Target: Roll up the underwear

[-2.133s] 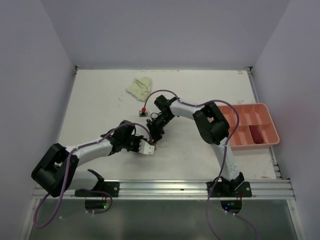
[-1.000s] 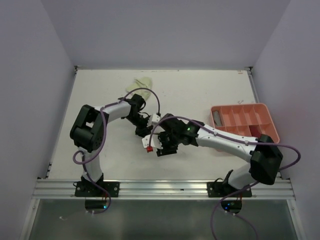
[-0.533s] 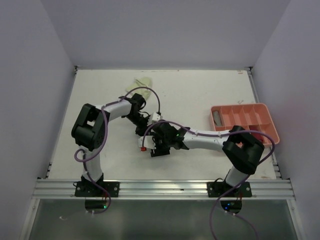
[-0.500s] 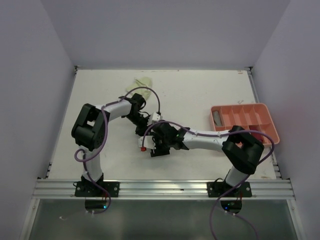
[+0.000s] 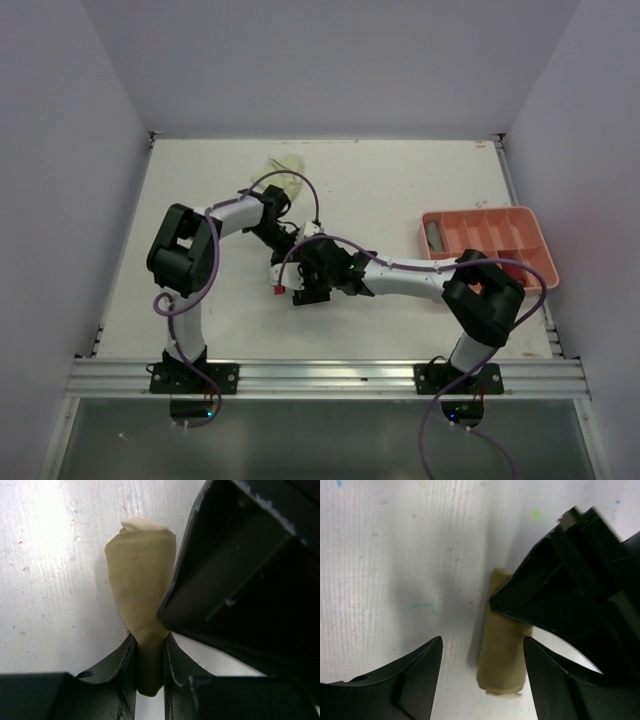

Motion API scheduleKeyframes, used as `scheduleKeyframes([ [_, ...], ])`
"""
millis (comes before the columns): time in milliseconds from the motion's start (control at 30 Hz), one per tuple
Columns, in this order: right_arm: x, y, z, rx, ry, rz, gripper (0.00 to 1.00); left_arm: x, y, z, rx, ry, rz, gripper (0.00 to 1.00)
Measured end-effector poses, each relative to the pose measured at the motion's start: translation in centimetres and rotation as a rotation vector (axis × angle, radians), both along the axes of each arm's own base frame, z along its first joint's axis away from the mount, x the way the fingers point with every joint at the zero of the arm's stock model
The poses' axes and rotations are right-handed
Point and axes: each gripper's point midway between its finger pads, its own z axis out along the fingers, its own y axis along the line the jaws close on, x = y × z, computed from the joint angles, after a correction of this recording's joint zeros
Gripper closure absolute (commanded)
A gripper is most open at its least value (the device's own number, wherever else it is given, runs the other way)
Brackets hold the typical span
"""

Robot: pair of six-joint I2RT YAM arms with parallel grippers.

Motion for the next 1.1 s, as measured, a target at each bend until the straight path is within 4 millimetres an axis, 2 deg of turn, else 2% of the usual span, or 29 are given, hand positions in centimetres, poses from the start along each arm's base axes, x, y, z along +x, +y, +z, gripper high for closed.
scheduleKeyframes([
  [100, 1.0, 0.8, 0.5, 0.021, -0.03, -0.007, 0.28, 0.0, 0.0, 0.0, 0.002, 0.007, 0.0, 1.0],
  [300, 1.3, 0.6, -1.0, -0.002, -0.013, -0.006, 0.28, 0.1, 0.0, 0.1, -0.003, 0.019, 0.008, 1.0],
  [533, 1.8, 0.5, -1.2, 0.048, 0.049, 0.021, 0.28, 0.2, 0.0, 0.2, -0.022, 0.055, 0.045, 1.0],
  [733, 2.2, 0.7, -1.4, 0.065, 0.077, 0.058, 0.31, 0.3, 0.1, 0.2, -0.027, 0.076, 0.068, 1.0],
  [1100, 3.0, 1.0, -1.7, 0.103, 0.053, 0.056, 0.31, 0.4, 0.3, 0.2, -0.022, 0.112, 0.08, 1.0],
])
